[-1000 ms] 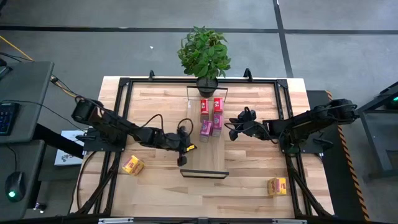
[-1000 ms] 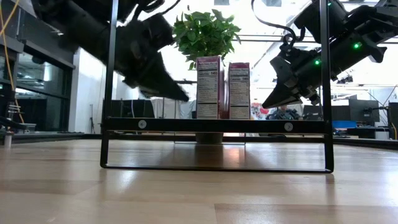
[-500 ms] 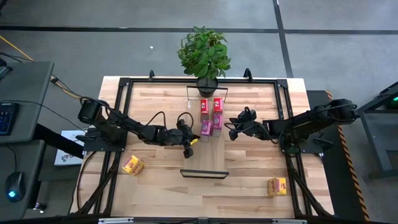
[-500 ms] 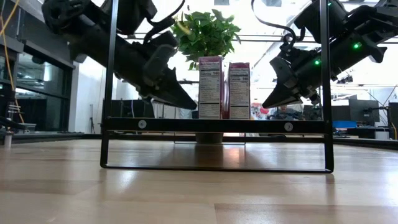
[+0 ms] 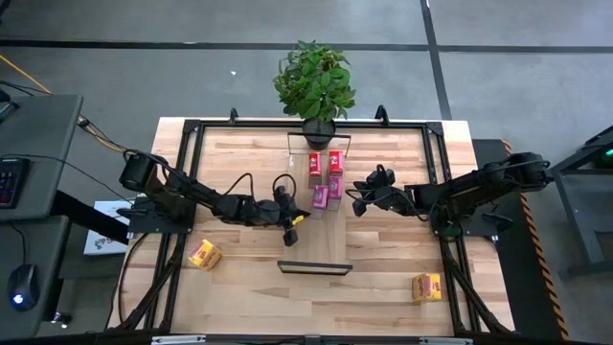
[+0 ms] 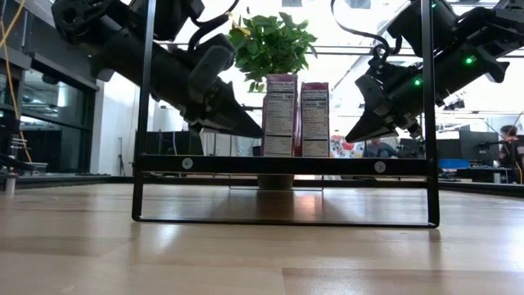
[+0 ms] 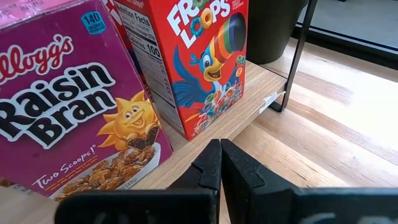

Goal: Stack cereal on shelf
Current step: Put the violet cereal box on the shelf aligned with the other violet cereal box

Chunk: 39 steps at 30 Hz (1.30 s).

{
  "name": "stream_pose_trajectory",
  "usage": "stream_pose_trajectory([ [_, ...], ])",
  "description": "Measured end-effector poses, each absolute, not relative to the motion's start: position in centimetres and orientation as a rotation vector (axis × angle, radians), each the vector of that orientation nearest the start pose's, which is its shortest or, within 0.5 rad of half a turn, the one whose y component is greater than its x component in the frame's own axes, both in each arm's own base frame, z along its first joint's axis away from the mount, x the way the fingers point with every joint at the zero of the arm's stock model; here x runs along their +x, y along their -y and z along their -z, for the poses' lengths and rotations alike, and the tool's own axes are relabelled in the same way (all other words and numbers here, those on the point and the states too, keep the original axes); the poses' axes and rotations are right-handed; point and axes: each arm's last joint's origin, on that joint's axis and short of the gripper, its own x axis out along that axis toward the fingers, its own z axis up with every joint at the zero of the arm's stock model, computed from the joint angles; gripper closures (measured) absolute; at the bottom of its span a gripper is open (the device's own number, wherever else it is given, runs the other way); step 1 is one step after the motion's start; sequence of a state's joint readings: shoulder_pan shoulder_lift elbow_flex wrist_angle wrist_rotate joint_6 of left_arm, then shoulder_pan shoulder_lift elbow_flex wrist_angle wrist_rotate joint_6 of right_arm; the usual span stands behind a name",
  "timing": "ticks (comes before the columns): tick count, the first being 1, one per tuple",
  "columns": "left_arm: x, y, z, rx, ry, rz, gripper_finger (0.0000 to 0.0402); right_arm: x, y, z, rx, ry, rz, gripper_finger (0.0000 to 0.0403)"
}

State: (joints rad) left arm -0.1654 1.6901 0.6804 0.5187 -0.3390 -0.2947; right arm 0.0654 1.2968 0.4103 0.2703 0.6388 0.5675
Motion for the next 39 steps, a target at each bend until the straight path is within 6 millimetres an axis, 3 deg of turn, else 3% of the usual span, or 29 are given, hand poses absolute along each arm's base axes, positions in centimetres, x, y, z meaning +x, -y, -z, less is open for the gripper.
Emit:
stream_pose_trajectory([
  [17, 31.5, 4.4, -14.7, -0.187, -0.435, -0.176, 0.0401, 22.5, 0.3, -15.3, 0.321, -0.408, 0.699, 0.0402],
  [26, 30.9, 5.6, -16.4, -0.182, -0.425, -0.045, 0.0401, 22.5, 0.3, -15.3, 0.320, -0.411, 0.700, 0.0402],
  [39, 33.6, 6.1, -14.5, -0.209, -0.285, -0.066, 0.0402, 22.5, 0.3, -15.3, 0.317, -0.408, 0.709, 0.0402],
])
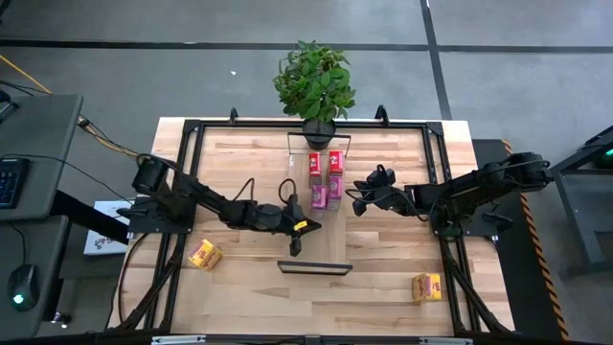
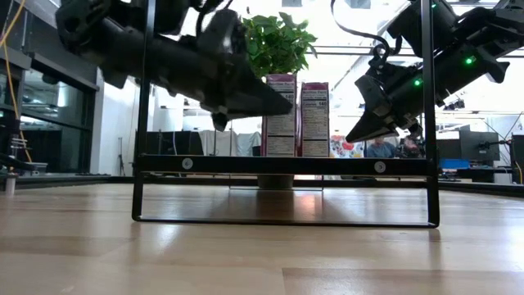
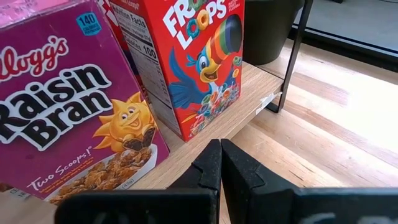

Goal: Stack cereal on shelf
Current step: Put the violet cereal box on the shelf aligned with the other violet cereal box

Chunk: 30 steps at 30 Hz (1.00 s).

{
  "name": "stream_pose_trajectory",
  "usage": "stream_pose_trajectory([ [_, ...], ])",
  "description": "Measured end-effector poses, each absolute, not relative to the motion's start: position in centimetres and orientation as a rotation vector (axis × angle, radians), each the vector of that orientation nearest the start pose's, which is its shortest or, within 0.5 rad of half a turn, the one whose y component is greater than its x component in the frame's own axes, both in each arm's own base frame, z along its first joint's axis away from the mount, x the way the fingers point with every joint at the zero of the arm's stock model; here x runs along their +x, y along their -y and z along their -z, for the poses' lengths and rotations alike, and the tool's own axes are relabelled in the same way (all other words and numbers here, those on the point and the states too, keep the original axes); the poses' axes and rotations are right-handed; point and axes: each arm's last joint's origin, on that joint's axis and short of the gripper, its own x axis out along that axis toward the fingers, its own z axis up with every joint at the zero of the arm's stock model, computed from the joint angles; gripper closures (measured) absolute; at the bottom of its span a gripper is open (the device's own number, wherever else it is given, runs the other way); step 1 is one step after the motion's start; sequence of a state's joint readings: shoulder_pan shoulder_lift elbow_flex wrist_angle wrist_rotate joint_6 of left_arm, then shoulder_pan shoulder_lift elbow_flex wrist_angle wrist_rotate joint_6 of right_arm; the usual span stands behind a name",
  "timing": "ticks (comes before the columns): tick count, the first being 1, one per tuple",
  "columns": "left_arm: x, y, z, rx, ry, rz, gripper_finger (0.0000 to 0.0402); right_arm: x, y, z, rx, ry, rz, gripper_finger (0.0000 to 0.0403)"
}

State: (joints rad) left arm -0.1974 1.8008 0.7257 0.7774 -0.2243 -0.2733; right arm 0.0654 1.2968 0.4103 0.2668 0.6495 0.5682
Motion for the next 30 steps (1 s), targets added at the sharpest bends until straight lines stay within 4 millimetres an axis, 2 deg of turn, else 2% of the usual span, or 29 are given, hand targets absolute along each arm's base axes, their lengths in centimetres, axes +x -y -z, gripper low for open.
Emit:
stream_pose_trajectory([
  [10, 36.7, 6.5, -13.1, -0.188, -0.295, -0.091, 0.0401, 22.5, 0.3, -15.3, 0.319, -0.405, 0.706, 0.0402],
  [30, 36.7, 5.3, -13.0, -0.122, -0.310, -0.187, 0.0401, 22.5, 0.3, -15.3, 0.317, -0.409, 0.707, 0.0402],
])
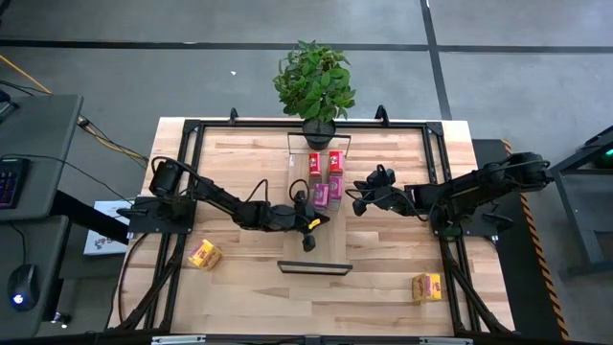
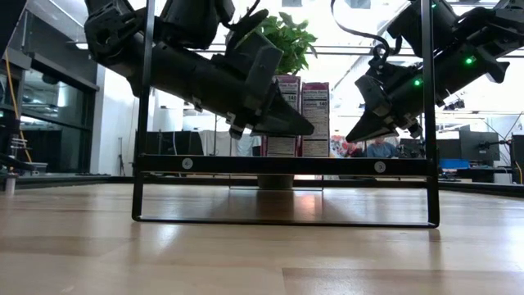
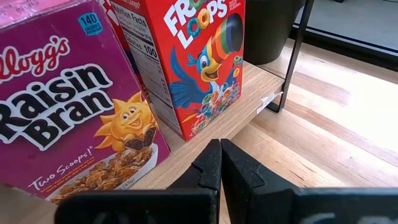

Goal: Stack cereal on shelf
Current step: Put the violet cereal box on the shelf aligned with the other violet cereal box, then put the left yellow cereal box on the shelf

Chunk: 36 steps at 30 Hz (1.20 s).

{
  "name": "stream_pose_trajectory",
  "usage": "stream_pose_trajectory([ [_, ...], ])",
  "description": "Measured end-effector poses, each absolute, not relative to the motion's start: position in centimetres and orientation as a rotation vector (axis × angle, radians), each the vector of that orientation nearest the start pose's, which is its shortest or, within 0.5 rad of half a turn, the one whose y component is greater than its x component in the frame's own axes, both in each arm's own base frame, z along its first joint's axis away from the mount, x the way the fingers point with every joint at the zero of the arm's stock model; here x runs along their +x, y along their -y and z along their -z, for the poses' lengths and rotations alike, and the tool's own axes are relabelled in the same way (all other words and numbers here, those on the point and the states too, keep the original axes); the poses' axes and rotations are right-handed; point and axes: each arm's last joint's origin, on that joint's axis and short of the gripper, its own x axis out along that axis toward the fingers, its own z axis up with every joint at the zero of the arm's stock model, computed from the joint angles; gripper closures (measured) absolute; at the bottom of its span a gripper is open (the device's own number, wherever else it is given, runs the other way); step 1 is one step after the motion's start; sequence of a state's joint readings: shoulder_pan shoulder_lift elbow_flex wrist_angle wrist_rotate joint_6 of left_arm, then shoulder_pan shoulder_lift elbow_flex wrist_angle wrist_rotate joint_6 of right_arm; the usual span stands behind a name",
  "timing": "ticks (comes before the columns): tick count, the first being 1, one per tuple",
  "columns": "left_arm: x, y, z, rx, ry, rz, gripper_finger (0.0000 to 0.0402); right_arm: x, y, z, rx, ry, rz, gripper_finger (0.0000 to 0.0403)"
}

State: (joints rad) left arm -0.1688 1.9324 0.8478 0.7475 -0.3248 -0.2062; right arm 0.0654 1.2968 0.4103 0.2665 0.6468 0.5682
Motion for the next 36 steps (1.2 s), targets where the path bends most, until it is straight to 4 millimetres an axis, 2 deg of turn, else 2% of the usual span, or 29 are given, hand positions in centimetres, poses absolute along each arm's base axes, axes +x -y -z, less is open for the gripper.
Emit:
stream_pose_trajectory([
  [8, 36.7, 5.3, -13.1, -0.124, -0.303, -0.191, 0.0401, 22.5, 0.3, -15.3, 0.317, -0.409, 0.707, 0.0402],
  [26, 36.9, 3.8, -13.1, -0.149, -0.292, -0.273, 0.0401, 22.5, 0.3, -15.3, 0.318, -0.409, 0.707, 0.0402],
  [31, 36.9, 3.9, -13.2, -0.150, -0.293, -0.262, 0.0401, 22.5, 0.3, -15.3, 0.317, -0.409, 0.706, 0.0402],
  [36, 36.3, 5.0, -14.6, -0.162, -0.324, -0.156, 0.0401, 22.5, 0.2, -15.3, 0.322, -0.413, 0.695, 0.0402],
])
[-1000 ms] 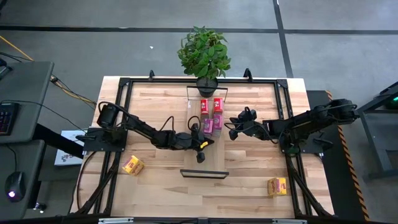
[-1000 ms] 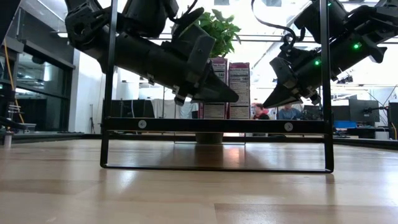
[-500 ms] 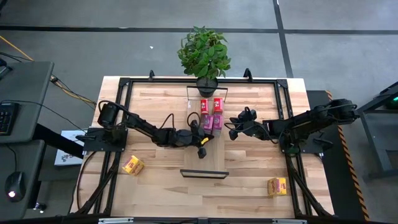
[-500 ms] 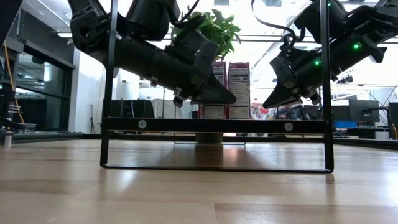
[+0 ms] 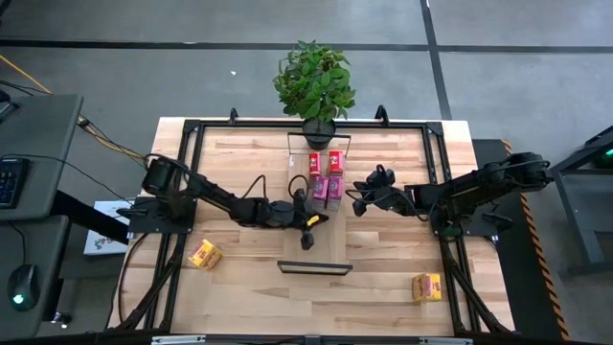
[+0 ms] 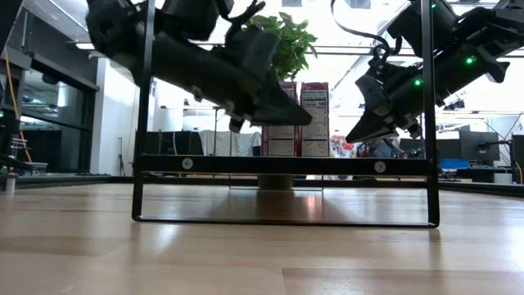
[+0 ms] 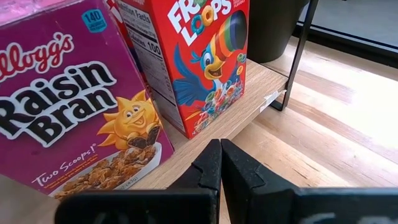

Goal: Stack cereal on shelf
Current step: Put the left yellow cereal box on the shelf

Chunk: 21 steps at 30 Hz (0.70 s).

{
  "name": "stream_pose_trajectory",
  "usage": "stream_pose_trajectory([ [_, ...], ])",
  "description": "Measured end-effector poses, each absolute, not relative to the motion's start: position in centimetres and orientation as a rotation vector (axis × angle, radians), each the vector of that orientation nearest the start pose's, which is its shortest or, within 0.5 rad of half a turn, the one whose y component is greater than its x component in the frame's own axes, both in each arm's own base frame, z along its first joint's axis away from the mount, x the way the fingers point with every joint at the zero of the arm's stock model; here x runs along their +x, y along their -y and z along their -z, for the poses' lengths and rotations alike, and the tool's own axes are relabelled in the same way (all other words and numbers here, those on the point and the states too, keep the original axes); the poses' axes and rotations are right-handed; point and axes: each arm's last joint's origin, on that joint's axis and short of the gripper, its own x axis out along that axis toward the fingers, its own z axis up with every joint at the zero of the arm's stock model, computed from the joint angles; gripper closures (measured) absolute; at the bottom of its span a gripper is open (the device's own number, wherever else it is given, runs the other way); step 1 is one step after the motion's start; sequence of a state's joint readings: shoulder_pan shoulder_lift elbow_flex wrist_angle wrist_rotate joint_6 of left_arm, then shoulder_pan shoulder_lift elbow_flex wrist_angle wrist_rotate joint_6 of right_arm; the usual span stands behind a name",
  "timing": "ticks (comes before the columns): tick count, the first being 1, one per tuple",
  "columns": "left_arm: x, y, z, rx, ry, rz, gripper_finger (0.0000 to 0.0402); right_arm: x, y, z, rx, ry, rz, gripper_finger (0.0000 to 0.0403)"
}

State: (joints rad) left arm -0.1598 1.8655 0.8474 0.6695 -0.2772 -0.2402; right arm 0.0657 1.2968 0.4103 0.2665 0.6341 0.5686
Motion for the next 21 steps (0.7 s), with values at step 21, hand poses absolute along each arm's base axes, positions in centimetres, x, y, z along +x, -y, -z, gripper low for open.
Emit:
stream_pose_trajectory([
  [21, 23.4, 7.3, -23.3, -0.138, -0.841, -0.252, 0.0319, 22.6, 0.2, -15.4, 0.339, -0.396, 0.692, 0.0402],
])
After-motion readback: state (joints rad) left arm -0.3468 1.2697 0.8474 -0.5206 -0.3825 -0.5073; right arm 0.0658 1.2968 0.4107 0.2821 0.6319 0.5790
